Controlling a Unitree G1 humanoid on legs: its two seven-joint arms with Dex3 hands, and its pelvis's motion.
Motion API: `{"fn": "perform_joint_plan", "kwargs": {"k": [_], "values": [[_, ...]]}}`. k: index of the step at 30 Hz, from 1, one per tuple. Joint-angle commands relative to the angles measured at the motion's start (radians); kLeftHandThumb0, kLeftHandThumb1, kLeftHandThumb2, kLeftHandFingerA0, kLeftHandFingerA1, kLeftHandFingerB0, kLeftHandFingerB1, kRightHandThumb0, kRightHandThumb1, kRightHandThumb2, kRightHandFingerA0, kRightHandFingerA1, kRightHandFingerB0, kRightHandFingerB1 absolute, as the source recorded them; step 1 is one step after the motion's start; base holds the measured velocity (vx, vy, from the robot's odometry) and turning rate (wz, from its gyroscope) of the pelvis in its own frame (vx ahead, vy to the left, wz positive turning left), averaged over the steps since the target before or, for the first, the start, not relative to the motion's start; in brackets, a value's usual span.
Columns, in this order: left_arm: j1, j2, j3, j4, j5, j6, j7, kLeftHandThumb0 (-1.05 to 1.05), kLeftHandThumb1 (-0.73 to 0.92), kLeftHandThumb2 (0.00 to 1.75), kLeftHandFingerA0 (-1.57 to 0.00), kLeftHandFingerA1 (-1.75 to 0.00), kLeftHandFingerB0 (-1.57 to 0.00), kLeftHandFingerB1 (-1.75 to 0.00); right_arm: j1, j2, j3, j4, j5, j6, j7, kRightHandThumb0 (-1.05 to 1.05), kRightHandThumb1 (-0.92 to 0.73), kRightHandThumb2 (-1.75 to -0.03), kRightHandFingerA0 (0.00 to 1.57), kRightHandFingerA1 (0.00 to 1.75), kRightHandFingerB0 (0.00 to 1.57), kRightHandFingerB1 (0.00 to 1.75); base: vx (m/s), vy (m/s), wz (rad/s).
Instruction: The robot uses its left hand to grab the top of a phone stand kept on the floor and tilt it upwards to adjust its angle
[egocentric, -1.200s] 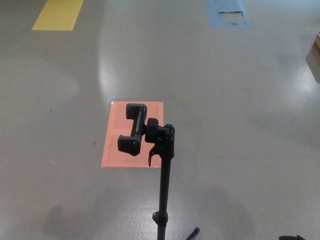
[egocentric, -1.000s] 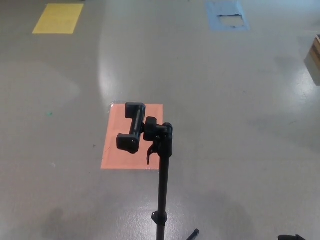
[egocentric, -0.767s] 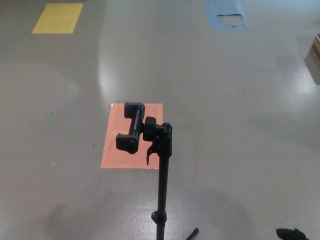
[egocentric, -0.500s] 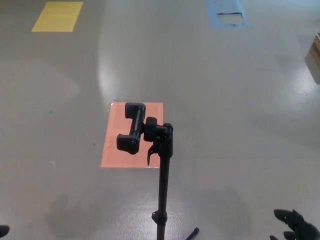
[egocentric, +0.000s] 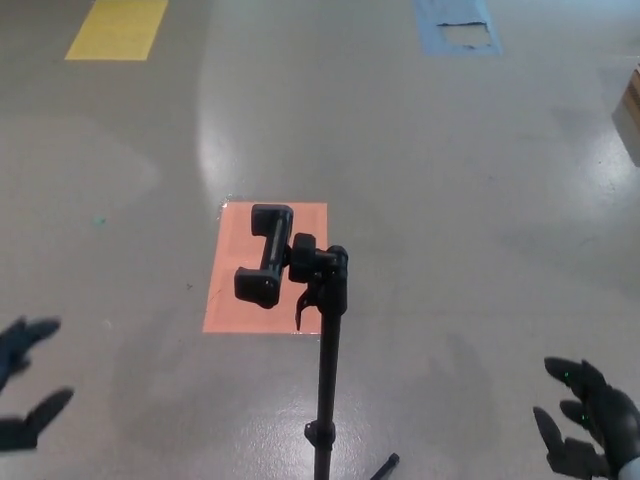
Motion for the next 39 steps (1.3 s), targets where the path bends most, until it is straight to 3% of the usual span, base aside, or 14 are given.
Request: {"fn": "perform_joint_plan", "kwargs": {"k": [1, 9, 10, 11, 12, 17, 18, 21, 38, 39], "values": [[-0.026, 0.083, -0.033, -0.149, 0.099, -0.072, 0.057, -0.77, 0.83, 0.67, -0.28, -0.3, -0.12, -0.24, -0.042, -0.012, -0.026, 0.014, 0.024, -0.011, 0.003, -0.35, -0.59, -1.12, 0.01, 0.48, 0.0, 0.47, 0.0, 0.0, 0.0], [-0.026, 0.161, -0.068, -0.321, 0.197, -0.114, 0.109, -0.81, 0.86, 0.67, -0.28, -0.3, -0.04, -0.21, -0.074, -0.017, -0.031, 0.025, 0.021, -0.008, 0.018, -0.35, -0.57, -1.12, 0.01, 0.48, 0.0, 0.47, 0.0, 0.0, 0.0], [-0.029, 0.171, -0.071, -0.347, 0.214, -0.122, 0.117, -0.82, 0.71, 1.02, -0.17, -0.43, -0.03, -0.23, -0.079, -0.019, -0.032, 0.022, 0.023, -0.003, 0.023, -0.35, -0.57, -1.11, 0.01, 0.48, 0.0, 0.47, 0.0, 0.0, 0.0], [-0.032, 0.179, -0.074, -0.367, 0.227, -0.127, 0.123, -0.82, 0.71, 1.02, -0.17, -0.43, -0.03, -0.23, -0.082, -0.02, -0.033, 0.021, 0.024, 0.001, 0.027, -0.35, -0.57, -1.11, 0.01, 0.48, 0.0, 0.47, 0.0, 0.0, 0.0], [-0.034, 0.189, -0.075, -0.406, 0.239, -0.13, 0.12, -0.82, 0.87, 0.67, -0.22, -0.28, -0.01, -0.2, -0.087, -0.022, -0.034, 0.02, 0.025, 0.004, 0.031, -0.35, -0.57, -1.11, 0.01, 0.48, 0.0, 0.47, 0.0, 0.0, 0.0], [-0.028, 0.195, -0.075, -0.451, 0.239, -0.114, 0.11, -0.82, 0.87, 0.67, -0.22, -0.28, -0.01, -0.2, -0.093, -0.023, -0.036, 0.022, 0.024, 0.002, 0.031, -0.35, -0.57, -1.11, 0.01, 0.48, 0.0, 0.47, 0.0, 0.0, 0.0], [-0.044, 0.203, -0.081, -0.478, 0.27, -0.12, 0.124, -0.85, 0.7, 1.05, -0.17, -0.43, 0.0, -0.16, -0.099, -0.025, -0.038, 0.022, 0.026, 0.003, 0.034, -0.35, -0.57, -1.11, 0.0, 0.48, 0.0, 0.47, 0.0, 0.0, 0.0], [-0.071, 0.216, -0.092, -0.53, 0.321, -0.13, 0.143, -0.87, 0.72, 1.05, -0.16, -0.39, 0.0, -0.13, -0.11, -0.029, -0.042, 0.021, 0.028, 0.008, 0.039, -0.35, -0.57, -1.11, 0.0, 0.48, 0.0, 0.47, 0.0, 0.0, 0.0], [-0.182, 0.237, -0.141, -0.649, 0.415, -0.151, 0.108, -0.92, 0.7, 1.0, -0.19, -0.43, 0.0, -0.09, -0.162, -0.039, -0.039, 0.036, 0.025, 0.015, 0.032, -0.35, -0.57, -1.11, 0.0, 0.47, 0.0, 0.47, 0.0, 0.0, 0.0], [-0.189, 0.235, -0.146, -0.647, 0.429, -0.154, 0.116, -0.82, 0.81, 0.64, -0.27, -0.3, 0.0, -0.17, -0.164, -0.039, -0.041, 0.036, 0.027, 0.015, 0.035, -0.34, -0.58, -1.11, 0.0, 0.48, 0.0, 0.47, 0.0, 0.0, 0.0]]}}
